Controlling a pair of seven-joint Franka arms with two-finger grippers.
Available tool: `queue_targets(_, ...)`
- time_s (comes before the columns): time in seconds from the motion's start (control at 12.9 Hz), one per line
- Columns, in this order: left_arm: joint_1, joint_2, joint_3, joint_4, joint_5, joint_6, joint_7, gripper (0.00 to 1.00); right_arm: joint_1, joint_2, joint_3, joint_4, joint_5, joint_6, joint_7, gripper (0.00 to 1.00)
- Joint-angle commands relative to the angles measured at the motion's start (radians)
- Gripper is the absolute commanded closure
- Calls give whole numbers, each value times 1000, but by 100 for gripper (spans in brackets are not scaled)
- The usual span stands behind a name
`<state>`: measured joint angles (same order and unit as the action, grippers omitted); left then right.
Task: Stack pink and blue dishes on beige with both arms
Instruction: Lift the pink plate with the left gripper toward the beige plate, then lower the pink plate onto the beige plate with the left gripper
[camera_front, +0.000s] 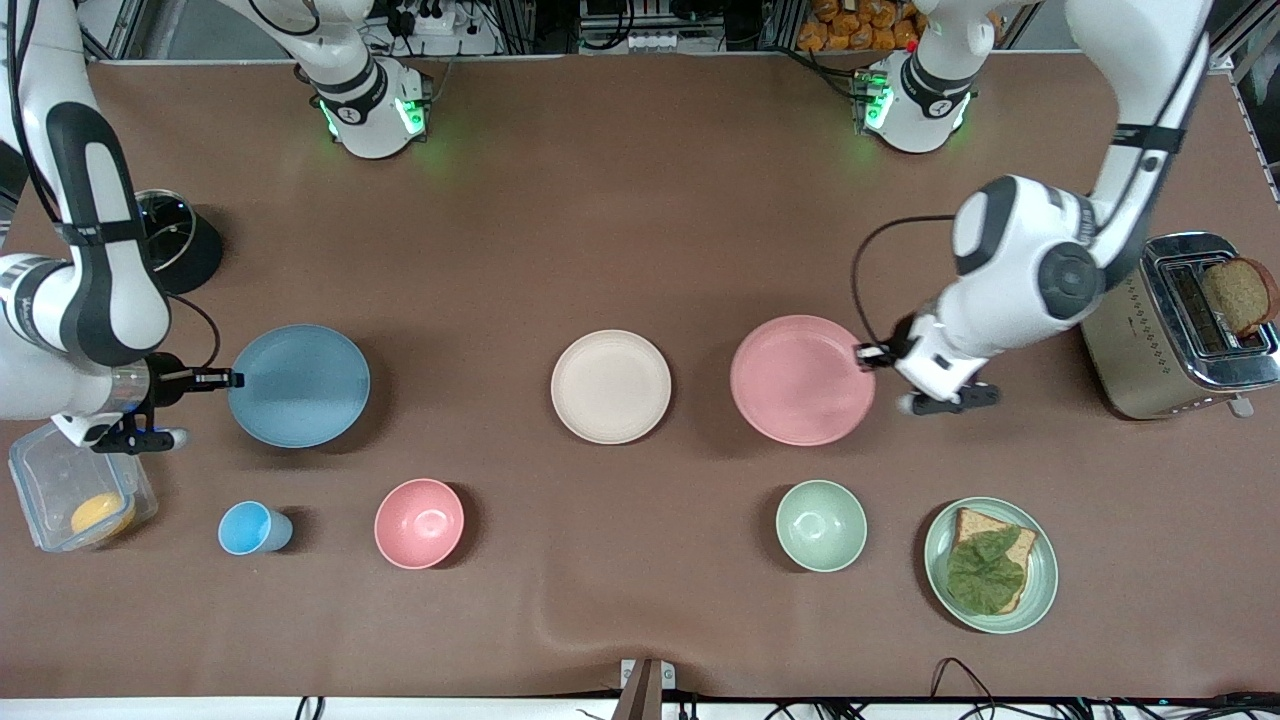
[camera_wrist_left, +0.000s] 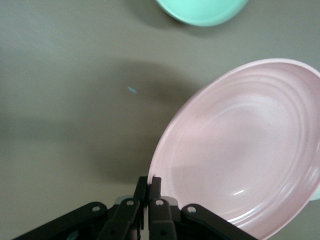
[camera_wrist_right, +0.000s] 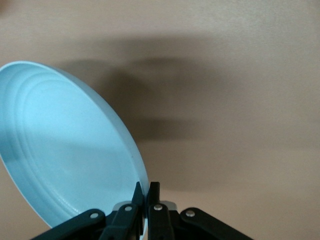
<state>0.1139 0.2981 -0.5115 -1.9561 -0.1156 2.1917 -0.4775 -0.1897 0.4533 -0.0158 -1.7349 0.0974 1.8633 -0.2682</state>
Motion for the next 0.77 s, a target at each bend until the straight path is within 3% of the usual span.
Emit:
queue_targets(0.0, -116, 27, 4, 43, -4, -18, -148, 100, 9, -50, 0, -12, 19, -42, 18, 100)
queue_targets(0.31, -285, 143, 4, 133, 210, -17, -479, 100, 0, -91, -6, 49, 19, -139, 18, 100)
queue_targets(0.7, -396, 278, 7, 213, 218, 74, -628, 100, -19, -91, -6, 75, 25, -170, 21, 100)
